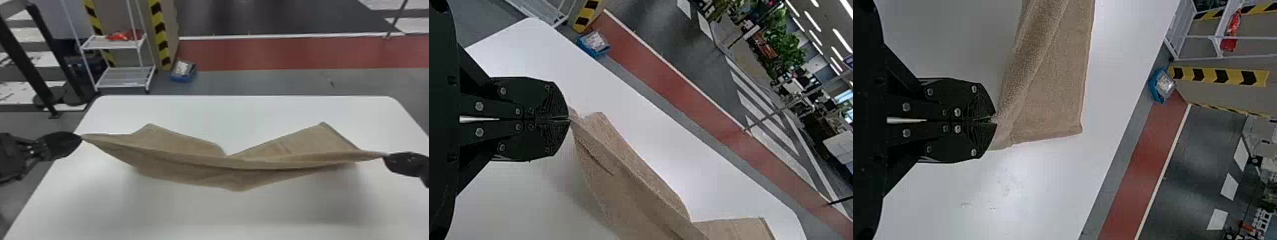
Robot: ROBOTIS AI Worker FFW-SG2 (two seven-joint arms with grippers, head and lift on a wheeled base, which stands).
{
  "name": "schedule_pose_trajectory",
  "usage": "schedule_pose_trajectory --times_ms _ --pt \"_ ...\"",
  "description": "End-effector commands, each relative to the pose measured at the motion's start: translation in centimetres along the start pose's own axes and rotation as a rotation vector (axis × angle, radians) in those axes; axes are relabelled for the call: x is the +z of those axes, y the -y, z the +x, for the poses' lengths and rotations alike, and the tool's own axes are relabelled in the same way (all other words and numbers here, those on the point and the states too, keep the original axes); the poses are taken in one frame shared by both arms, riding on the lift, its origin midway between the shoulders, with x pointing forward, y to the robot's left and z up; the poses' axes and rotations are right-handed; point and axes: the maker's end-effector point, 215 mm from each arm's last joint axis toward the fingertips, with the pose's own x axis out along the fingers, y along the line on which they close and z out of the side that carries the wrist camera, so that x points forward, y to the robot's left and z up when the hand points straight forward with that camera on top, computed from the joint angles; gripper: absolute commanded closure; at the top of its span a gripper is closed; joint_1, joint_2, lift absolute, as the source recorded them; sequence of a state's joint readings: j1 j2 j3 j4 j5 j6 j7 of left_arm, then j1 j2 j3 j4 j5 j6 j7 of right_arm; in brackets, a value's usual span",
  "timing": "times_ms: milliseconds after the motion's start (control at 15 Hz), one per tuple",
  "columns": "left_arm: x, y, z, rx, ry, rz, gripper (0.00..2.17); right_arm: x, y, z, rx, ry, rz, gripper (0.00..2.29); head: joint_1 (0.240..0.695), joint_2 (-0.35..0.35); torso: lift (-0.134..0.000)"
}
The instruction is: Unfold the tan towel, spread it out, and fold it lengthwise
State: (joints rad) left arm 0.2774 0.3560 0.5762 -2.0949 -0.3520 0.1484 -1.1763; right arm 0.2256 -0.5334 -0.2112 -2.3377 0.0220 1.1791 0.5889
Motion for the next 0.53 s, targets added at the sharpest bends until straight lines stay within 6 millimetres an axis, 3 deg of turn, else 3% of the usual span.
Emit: schedule_pose_trajectory --times_ms 0,133,267,467 --pt "-0.2 0.2 -0.9 0.012 0.000 -0.007 1.41 0.2 0.7 -1.8 0.003 0.034 0.004 1.26 0.695 0.059 -0.123" --pt "0.3 0.1 -1.1 0.023 0.010 -0.007 1.42 0.9 0.5 -2.1 0.026 0.065 0.012 1.26 0.695 0.057 -0.123" --pt "1.1 -1.3 -2.0 0.069 0.026 -0.007 1.42 1.9 0.5 -2.2 0.034 0.096 0.014 1.26 0.695 0.055 -0.123" --pt "3.0 -3.3 -0.8 0.126 0.045 0.004 1.41 3.8 1.6 -1.1 -0.008 0.157 0.027 1.26 0.695 0.064 -0.123"
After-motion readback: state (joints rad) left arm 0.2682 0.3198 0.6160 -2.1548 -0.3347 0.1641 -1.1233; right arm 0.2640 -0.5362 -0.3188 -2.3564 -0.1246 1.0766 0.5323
